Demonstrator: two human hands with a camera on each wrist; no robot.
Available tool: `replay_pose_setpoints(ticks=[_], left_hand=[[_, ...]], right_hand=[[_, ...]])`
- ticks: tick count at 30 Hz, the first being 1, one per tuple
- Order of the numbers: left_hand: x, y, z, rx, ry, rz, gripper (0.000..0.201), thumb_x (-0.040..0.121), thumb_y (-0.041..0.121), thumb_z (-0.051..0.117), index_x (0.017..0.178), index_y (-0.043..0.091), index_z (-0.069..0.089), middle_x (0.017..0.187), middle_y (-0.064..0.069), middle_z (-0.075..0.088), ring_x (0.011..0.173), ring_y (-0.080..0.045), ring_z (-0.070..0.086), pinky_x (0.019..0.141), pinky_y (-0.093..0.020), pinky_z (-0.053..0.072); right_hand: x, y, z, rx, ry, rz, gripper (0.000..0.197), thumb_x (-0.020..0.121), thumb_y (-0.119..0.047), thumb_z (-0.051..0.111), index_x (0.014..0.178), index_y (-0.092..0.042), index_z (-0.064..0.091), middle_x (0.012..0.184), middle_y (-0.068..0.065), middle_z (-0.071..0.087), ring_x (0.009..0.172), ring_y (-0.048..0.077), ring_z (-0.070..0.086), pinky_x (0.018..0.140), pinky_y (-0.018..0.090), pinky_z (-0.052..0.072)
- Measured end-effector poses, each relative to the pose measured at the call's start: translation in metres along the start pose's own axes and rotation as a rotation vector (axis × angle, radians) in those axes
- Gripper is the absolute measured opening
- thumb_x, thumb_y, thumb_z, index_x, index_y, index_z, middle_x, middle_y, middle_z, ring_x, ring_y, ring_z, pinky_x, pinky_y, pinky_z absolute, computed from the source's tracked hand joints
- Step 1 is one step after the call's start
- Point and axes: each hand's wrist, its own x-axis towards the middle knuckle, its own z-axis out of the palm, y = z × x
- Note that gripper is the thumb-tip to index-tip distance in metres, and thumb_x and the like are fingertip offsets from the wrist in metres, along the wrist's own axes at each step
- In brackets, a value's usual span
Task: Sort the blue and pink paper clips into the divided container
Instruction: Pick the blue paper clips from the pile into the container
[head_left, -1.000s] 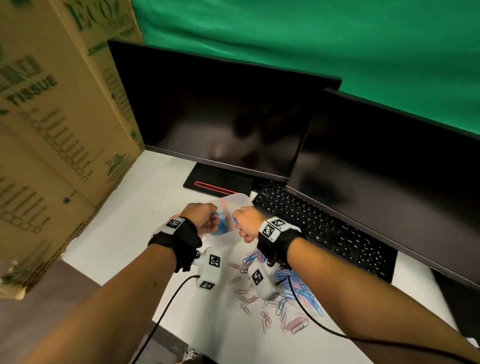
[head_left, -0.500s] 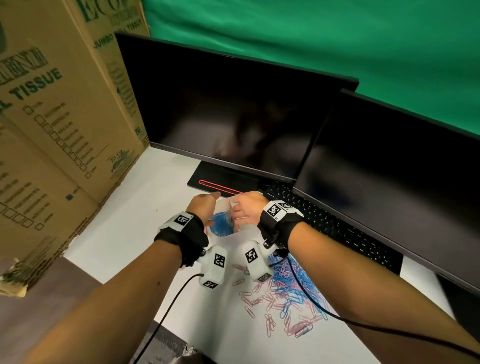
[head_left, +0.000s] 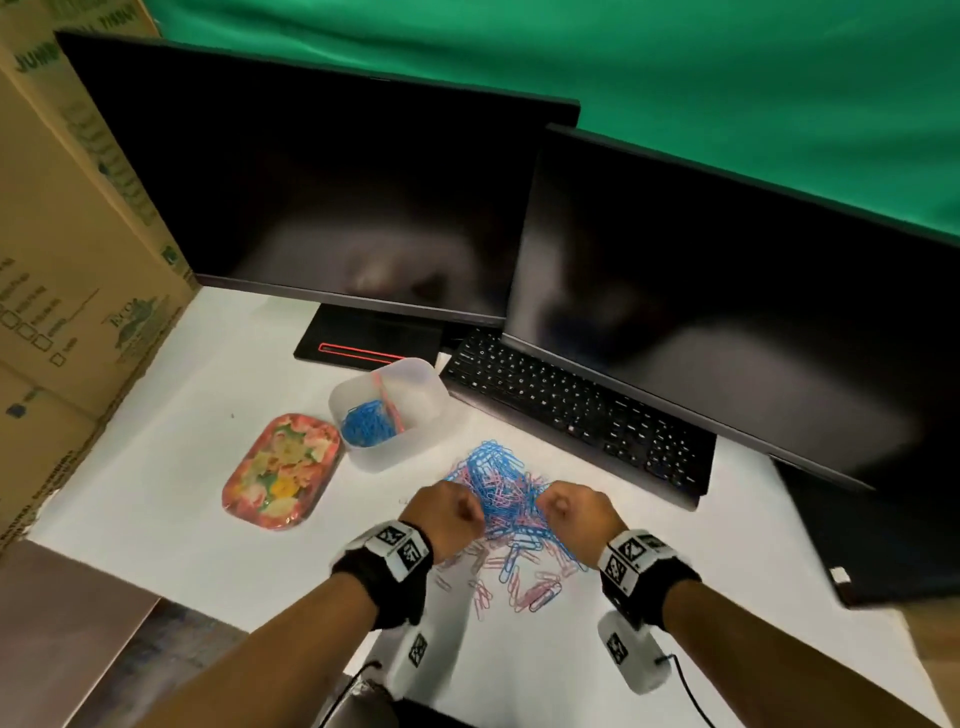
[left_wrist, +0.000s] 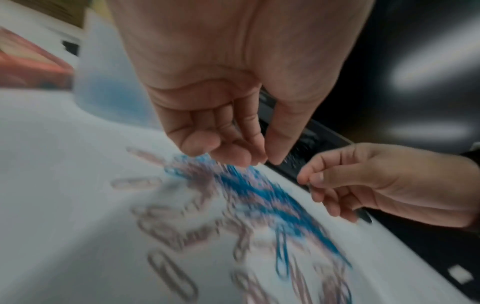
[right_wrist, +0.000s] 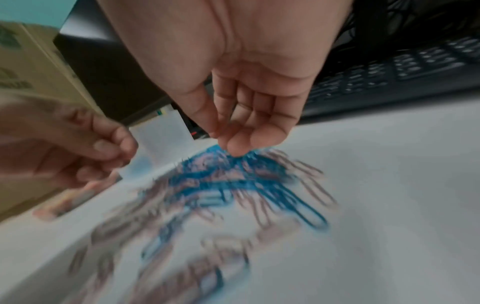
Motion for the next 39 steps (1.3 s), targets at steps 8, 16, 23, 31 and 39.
replay_pose_setpoints(ticks=[8,16,23,31,39], left_hand=[[0.012,0.003,0.044,0.411,0.051,0.044,0.024,0.087,0.026,0.057,0.109,0.025,0.066,0.116,-0.002,0.063,0.105,-0.025,0.062,0.089,-0.032,0.05],[0.011,-0.007,0.043,0.441,0.091,0.015,0.016,0.088,0.026,0.053,0.094,0.018,0.066,0.104,-0.005,0.066,0.095,-0.027,0.064,0.078,-0.031,0.049],[0.013,-0.027,0.025,0.241,0.201,-0.034,0.016,0.083,0.02,0.059,0.091,0.022,0.073,0.1,-0.002,0.073,0.097,-0.024,0.067,0.083,-0.026,0.052],[0.018,-0.032,0.016,0.002,0.145,-0.036,0.029,0.084,0.008,0.061,0.11,0.017,0.071,0.103,-0.002,0.073,0.101,-0.018,0.066,0.09,-0.017,0.045],[0.009,-0.015,0.013,-0.934,-0.024,-0.211,0.026,0.081,-0.008,0.039,0.078,0.006,0.06,0.068,-0.01,0.052,0.05,-0.017,0.049,0.051,-0.023,0.033]], right_hand=[[-0.025,0.015,0.031,-0.338,-0.148,-0.264,0.037,0.09,-0.024,0.045,0.121,-0.04,0.059,0.115,-0.001,0.059,0.108,0.022,0.057,0.096,0.031,0.046],[-0.013,0.0,0.048,-0.495,-0.137,-0.425,0.025,0.09,-0.015,0.052,0.105,-0.028,0.068,0.1,0.005,0.053,0.101,0.026,0.052,0.084,0.033,0.047],[-0.01,0.013,0.045,-0.241,0.015,-0.388,0.015,0.089,-0.014,0.049,0.089,-0.014,0.064,0.094,0.001,0.059,0.091,0.019,0.052,0.081,0.031,0.046],[-0.004,0.028,0.023,0.417,0.019,0.049,0.04,0.087,0.004,0.047,0.116,-0.018,0.063,0.074,0.0,0.058,0.064,0.016,0.059,0.064,0.026,0.052],[0.0,0.018,0.015,0.795,-0.037,0.243,0.024,0.055,-0.005,0.04,0.075,-0.009,0.052,0.061,0.01,0.051,0.041,0.019,0.048,0.041,0.018,0.03]])
